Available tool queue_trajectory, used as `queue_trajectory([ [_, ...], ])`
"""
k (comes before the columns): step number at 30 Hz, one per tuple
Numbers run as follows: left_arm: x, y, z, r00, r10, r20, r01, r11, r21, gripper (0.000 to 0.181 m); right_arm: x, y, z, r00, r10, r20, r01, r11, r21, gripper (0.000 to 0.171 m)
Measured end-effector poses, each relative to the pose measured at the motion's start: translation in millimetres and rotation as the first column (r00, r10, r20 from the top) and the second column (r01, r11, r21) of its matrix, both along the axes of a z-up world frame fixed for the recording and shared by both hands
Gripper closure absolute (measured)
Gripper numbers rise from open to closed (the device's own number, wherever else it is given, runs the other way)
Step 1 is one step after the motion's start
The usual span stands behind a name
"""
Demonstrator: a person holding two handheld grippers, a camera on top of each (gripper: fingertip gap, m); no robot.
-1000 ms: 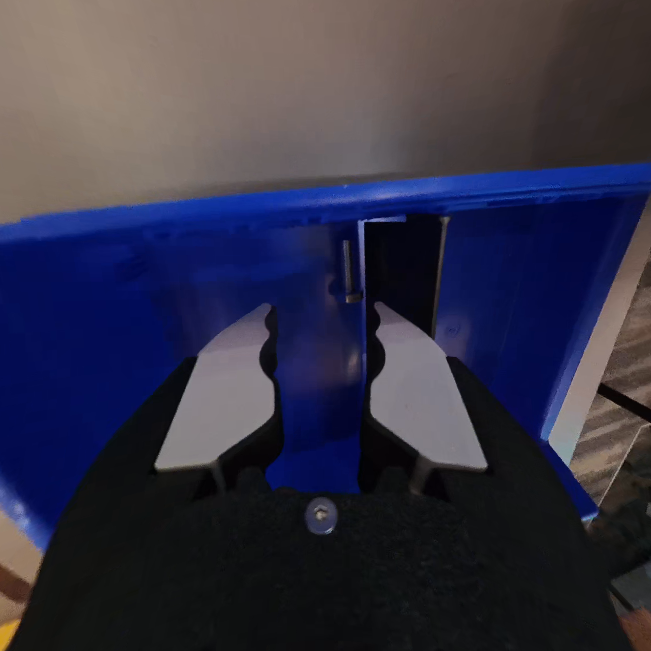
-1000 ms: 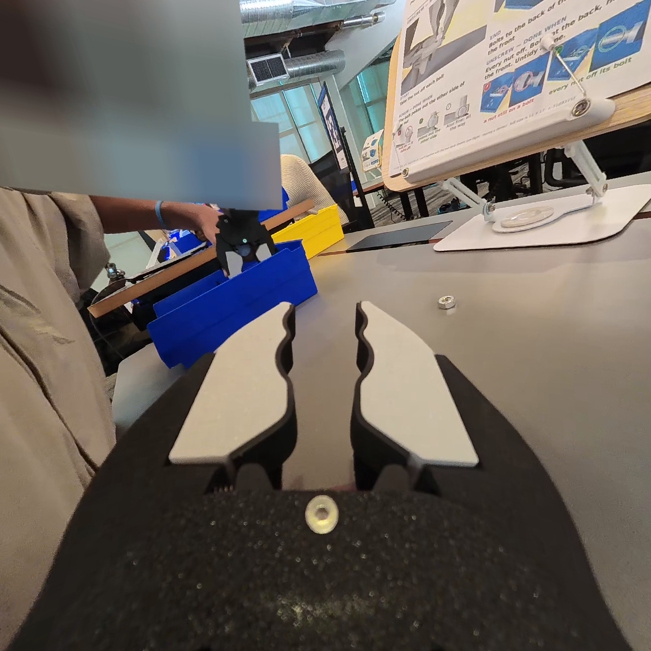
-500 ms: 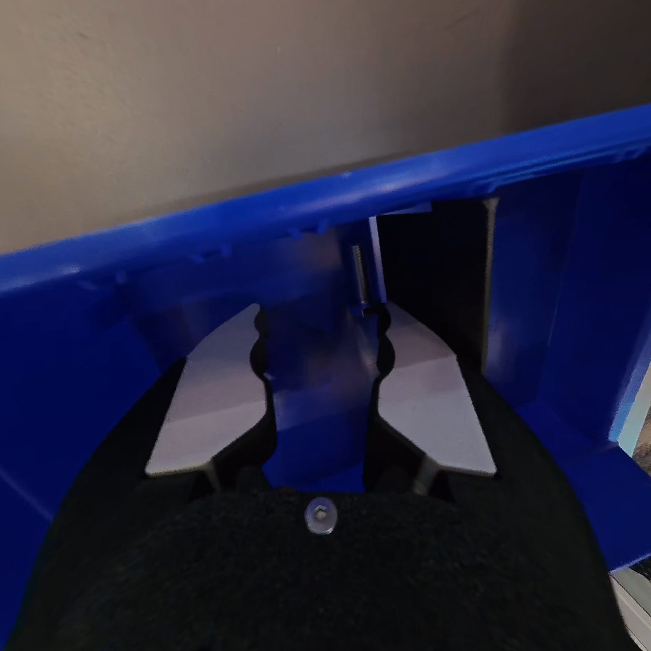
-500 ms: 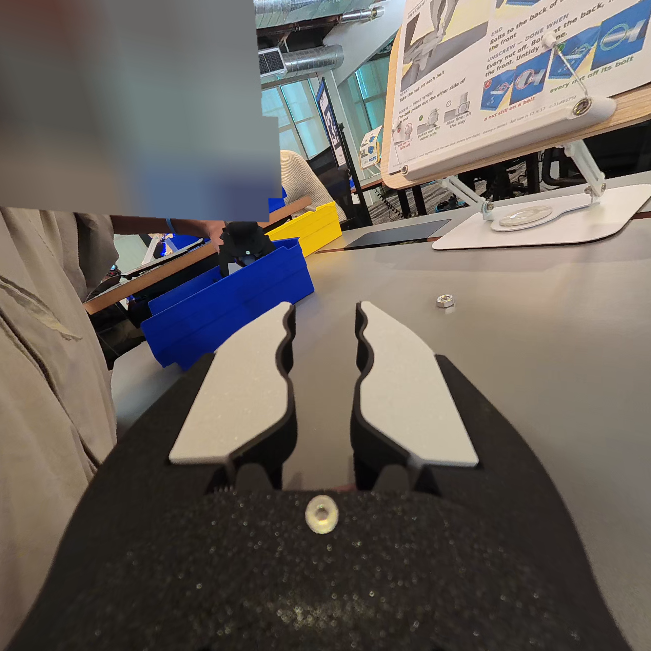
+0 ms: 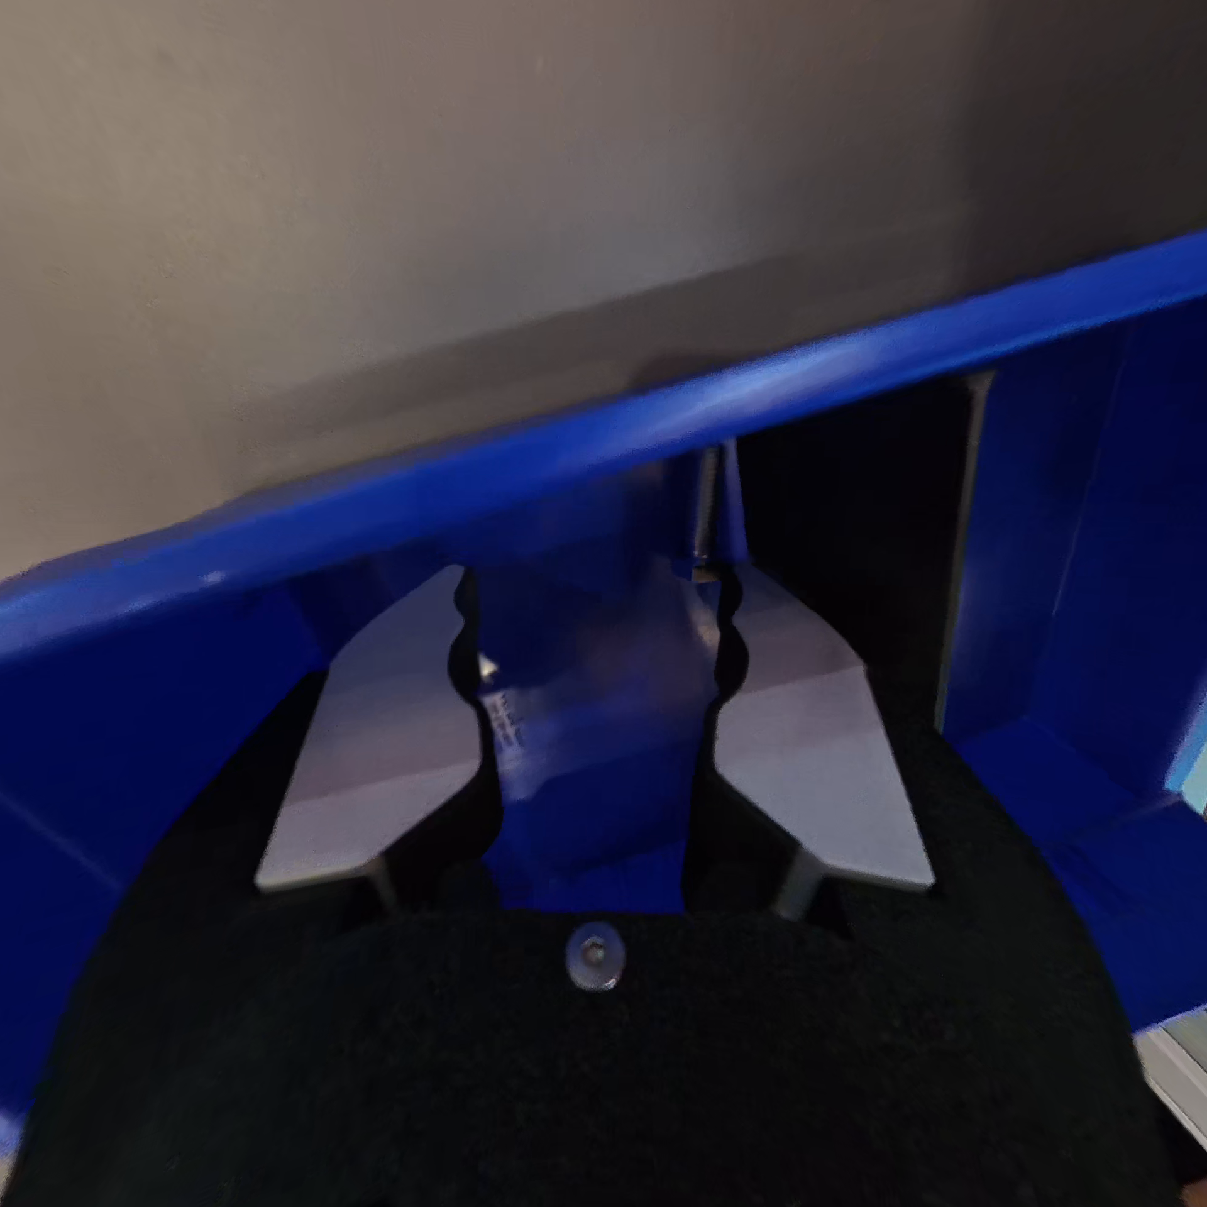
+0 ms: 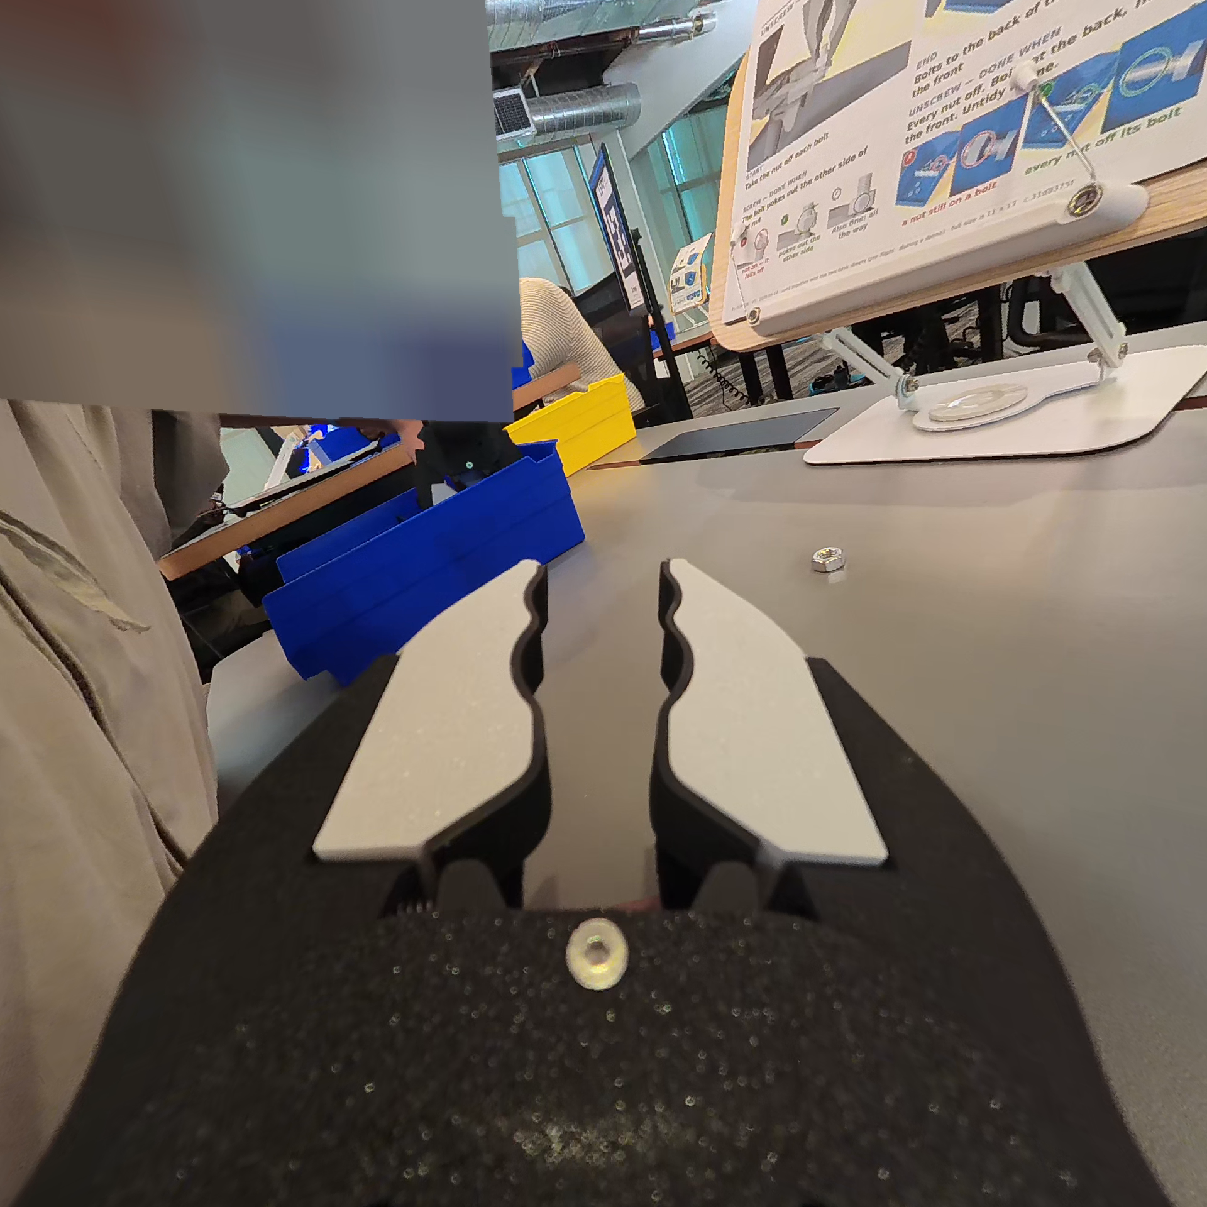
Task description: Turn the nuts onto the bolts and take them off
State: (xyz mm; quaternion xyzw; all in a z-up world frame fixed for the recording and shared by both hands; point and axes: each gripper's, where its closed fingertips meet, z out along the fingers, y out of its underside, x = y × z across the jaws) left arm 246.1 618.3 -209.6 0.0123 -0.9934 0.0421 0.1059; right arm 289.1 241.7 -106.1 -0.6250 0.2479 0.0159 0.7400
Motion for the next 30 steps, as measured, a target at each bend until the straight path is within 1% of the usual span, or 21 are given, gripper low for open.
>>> queue_trajectory([
  [2,7.9,10.6,2.1,0.998,-0.019,0.053,0.016,0.998,0.059,0.114,-0.1,0.2,-0.1,1.0,0.003,-0.001,-0.003,1.0,0.0,0.139],
  [3,14.0,17.1,2.1,0.994,-0.034,0.101,0.025,0.996,0.089,0.125,-0.2,0.3,0.0,1.0,0.004,-0.002,-0.004,1.0,0.0,0.139],
  [4,14.6,20.7,2.3,0.992,-0.046,0.115,0.035,0.995,0.098,0.125,-0.4,0.3,-0.1,1.0,0.005,-0.001,-0.005,1.0,0.0,0.139],
  [6,8.1,16.0,6.6,0.996,-0.025,0.082,0.02,0.998,0.063,0.131,-0.6,0.2,0.1,1.0,0.004,0.001,-0.004,1.0,0.0,0.139],
  [8,4.4,6.9,11.7,0.997,-0.019,0.075,0.018,1.0,0.017,0.131,-0.6,0.2,0.2,1.0,0.003,0.003,-0.003,1.0,-0.001,0.139],
  [11,-1.0,10.8,11.6,0.997,-0.043,0.059,0.041,0.999,0.036,0.132,-1.0,0.4,0.3,1.0,0.004,0.005,-0.004,1.0,-0.001,0.139],
  [15,-15.4,23.7,11.5,0.996,0.043,-0.076,-0.037,0.996,0.079,0.132,-1.0,0.8,0.3,1.0,0.007,0.003,-0.007,1.0,0.0,0.139],
  [17,-20.1,29.0,6.4,0.995,0.037,-0.095,-0.027,0.994,0.104,0.133,-1.2,1.0,0.3,1.0,0.009,0.004,-0.009,1.0,0.0,0.139],
  [19,-19.4,35.9,-1.0,0.998,-0.011,-0.068,0.021,0.989,0.146,0.135,-1.3,1.3,0.3,1.0,0.009,0.005,-0.009,1.0,-0.001,0.139],
  [20,-17.1,32.6,-1.3,0.998,-0.031,-0.049,0.037,0.992,0.122,0.136,-1.4,1.4,0.4,1.0,0.01,0.005,-0.01,1.0,0.0,0.139],
  [21,-14.9,32.9,-2.1,0.999,-0.043,-0.034,0.047,0.991,0.129,0.141,-1.4,1.3,0.5,1.0,0.009,0.006,-0.009,1.0,0.001,0.139],
  [25,-11.2,35.0,-4.6,0.991,-0.125,0.045,0.119,0.985,0.124,0.148,-1.2,1.5,0.5,1.0,0.008,0.007,-0.008,1.0,0.002,0.139],
  [28,-5.9,35.1,-7.3,0.97,-0.175,0.167,0.159,0.982,0.104,0.161,-0.5,1.3,0.1,1.0,0.008,0.01,-0.008,1.0,0.003,0.139],
  [29,-4.5,34.2,-8.0,0.966,-0.166,0.196,0.15,0.984,0.094,0.171,-0.5,1.3,0.1,1.0,0.008,0.011,-0.008,1.0,0.003,0.139],
  [30,-4.3,34.2,-8.1,0.967,-0.151,0.205,0.135,0.987,0.088,0.171,-0.4,1.1,0.1,1.0,0.009,0.012,-0.009,1.0,0.003,0.139],
])
